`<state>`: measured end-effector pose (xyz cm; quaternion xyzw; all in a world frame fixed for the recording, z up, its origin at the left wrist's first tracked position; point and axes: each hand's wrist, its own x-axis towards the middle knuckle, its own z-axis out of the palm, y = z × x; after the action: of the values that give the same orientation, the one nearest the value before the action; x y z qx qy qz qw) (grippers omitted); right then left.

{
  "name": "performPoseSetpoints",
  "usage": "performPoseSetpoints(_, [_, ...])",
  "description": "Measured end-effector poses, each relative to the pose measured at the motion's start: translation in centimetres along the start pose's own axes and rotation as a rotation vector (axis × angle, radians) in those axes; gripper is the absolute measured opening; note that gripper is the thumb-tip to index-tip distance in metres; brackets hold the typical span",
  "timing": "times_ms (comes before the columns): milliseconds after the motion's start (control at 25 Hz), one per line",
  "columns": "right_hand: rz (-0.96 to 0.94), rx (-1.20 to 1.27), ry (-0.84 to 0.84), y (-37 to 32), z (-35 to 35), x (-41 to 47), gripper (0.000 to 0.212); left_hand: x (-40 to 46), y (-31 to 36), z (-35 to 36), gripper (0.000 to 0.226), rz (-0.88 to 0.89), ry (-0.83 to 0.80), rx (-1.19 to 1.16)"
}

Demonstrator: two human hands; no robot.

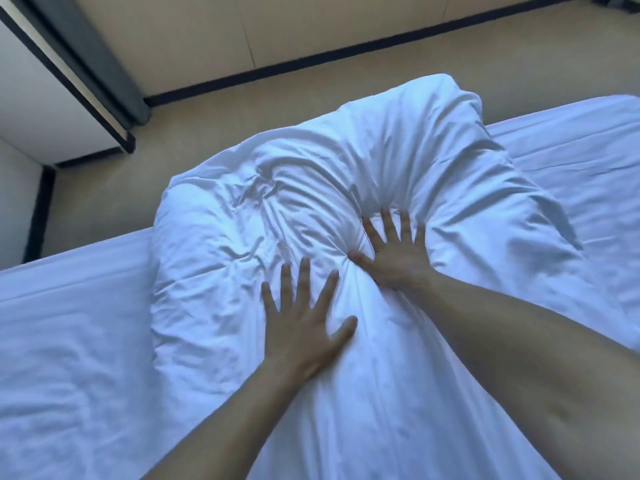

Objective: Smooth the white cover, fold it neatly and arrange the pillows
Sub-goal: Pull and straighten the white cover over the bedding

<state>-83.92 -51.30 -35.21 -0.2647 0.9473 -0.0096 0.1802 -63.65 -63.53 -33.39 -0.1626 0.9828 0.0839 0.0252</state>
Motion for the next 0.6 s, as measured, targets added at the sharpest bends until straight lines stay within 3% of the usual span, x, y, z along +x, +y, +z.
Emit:
performPoseSetpoints(80, [-0.015,0.030,-0.044,-0.2,-0.6,-4.1,0.083,-3.7,2.7,0.3,0.084,-0.130,-0.091,-0.044])
performPoseSetpoints(320, [-0.083,0.050,-0.098,7.5,2.4,-29.8,0.078,-15.4,13.1,-3.1,0.086,-0.333,-0.435,-0.022])
performPoseSetpoints(480, [-0.110,-0.076,-0.379,14.9,2.0,-42.6,0.071,-26.1,21.4,-5.8,0.087,-0.342,-0.676,0.075])
performPoseSetpoints(600, [-0.154,-0.084,-0.467,18.0,1.1,-47.9,0.070,-32.7,25.9,-7.7,0.086,-0.416,-0.701,0.096])
